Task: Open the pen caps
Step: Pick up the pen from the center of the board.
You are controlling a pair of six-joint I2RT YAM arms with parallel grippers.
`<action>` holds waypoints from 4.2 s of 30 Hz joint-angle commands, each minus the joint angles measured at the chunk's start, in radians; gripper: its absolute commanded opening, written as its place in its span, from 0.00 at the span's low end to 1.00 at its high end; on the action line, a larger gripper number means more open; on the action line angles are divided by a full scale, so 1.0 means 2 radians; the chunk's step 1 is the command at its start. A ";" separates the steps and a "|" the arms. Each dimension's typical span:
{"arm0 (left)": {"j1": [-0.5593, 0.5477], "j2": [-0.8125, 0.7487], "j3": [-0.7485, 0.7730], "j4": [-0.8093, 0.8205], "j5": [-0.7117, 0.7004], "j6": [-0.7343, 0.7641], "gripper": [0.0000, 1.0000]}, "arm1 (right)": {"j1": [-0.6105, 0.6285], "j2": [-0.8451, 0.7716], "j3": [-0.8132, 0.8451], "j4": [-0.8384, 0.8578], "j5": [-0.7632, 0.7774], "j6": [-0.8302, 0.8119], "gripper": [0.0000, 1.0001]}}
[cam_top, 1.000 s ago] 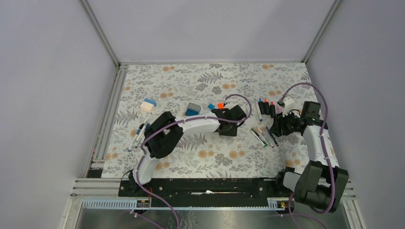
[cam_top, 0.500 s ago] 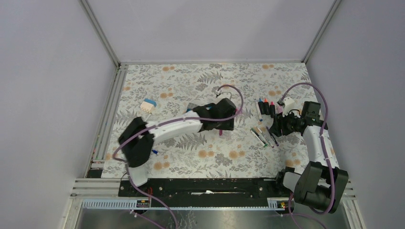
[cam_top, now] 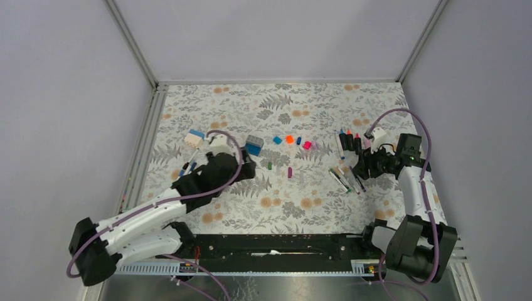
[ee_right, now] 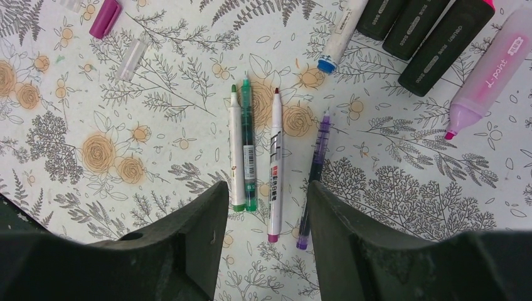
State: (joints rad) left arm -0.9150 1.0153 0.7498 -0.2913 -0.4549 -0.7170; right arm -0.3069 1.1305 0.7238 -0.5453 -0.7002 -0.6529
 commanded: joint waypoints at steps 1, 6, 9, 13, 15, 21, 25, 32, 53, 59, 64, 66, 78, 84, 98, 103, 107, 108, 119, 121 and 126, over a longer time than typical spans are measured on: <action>0.067 -0.079 -0.091 -0.029 -0.034 -0.083 0.90 | -0.001 -0.011 -0.001 -0.009 -0.019 -0.012 0.56; 0.150 -0.124 -0.150 -0.067 -0.006 -0.152 0.92 | -0.001 -0.011 -0.001 -0.011 -0.024 -0.013 0.56; 0.186 -0.113 -0.151 -0.088 -0.003 -0.171 0.94 | -0.001 -0.011 -0.001 -0.011 -0.026 -0.014 0.57; 0.220 -0.054 -0.127 -0.137 -0.013 -0.215 0.94 | -0.002 -0.011 0.000 -0.012 -0.026 -0.015 0.57; 0.233 -0.019 -0.105 -0.170 -0.020 -0.238 0.93 | -0.002 -0.011 0.001 -0.012 -0.026 -0.015 0.57; 0.272 0.077 -0.062 -0.235 -0.021 -0.280 0.91 | -0.002 -0.012 -0.001 -0.012 -0.025 -0.016 0.57; 0.295 0.105 -0.050 -0.231 -0.012 -0.271 0.89 | -0.001 -0.011 -0.001 -0.012 -0.025 -0.016 0.57; 0.324 0.110 -0.063 -0.202 0.002 -0.260 0.77 | -0.001 -0.011 0.000 -0.012 -0.022 -0.016 0.57; 0.378 0.175 -0.059 -0.205 0.055 -0.240 0.42 | -0.001 -0.015 0.001 -0.012 -0.020 -0.016 0.57; 0.378 0.188 -0.062 -0.207 0.075 -0.241 0.30 | -0.001 -0.018 0.000 -0.012 -0.019 -0.016 0.57; 0.378 0.188 -0.069 -0.206 0.087 -0.239 0.21 | -0.001 -0.018 0.001 -0.012 -0.020 -0.016 0.57; 0.378 0.185 -0.073 -0.200 0.098 -0.237 0.16 | -0.001 -0.018 0.001 -0.012 -0.020 -0.016 0.57; 0.377 0.142 -0.105 -0.164 0.163 -0.215 0.05 | -0.001 -0.021 0.001 -0.012 -0.020 -0.016 0.57; 0.377 0.083 -0.111 -0.155 0.200 -0.199 0.00 | -0.001 -0.027 0.000 -0.017 -0.031 -0.024 0.57; 0.348 0.000 -0.141 -0.007 0.322 -0.186 0.00 | -0.002 -0.046 -0.003 -0.037 -0.091 -0.055 0.58; 0.303 -0.012 -0.154 0.090 0.354 -0.187 0.00 | -0.001 -0.057 -0.002 -0.043 -0.121 -0.056 0.58; 0.255 -0.007 -0.173 0.208 0.369 -0.180 0.00 | -0.001 -0.066 -0.001 -0.047 -0.151 -0.057 0.60; 0.244 -0.004 -0.177 0.239 0.370 -0.176 0.00 | -0.002 -0.068 -0.001 -0.050 -0.159 -0.059 0.60; 0.157 0.120 -0.194 0.587 0.468 -0.102 0.00 | -0.001 -0.058 0.019 -0.081 -0.234 -0.064 0.61; 0.136 0.144 -0.174 0.610 0.476 -0.078 0.00 | -0.001 -0.051 0.025 -0.086 -0.253 -0.062 0.61; 0.092 0.199 -0.115 0.626 0.472 -0.025 0.00 | 0.001 -0.041 0.039 -0.097 -0.293 -0.056 0.62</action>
State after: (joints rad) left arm -0.6827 1.3609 0.4107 0.7773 0.4488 -0.8890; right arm -0.3069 1.0389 0.7441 -0.7033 -1.1706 -0.7631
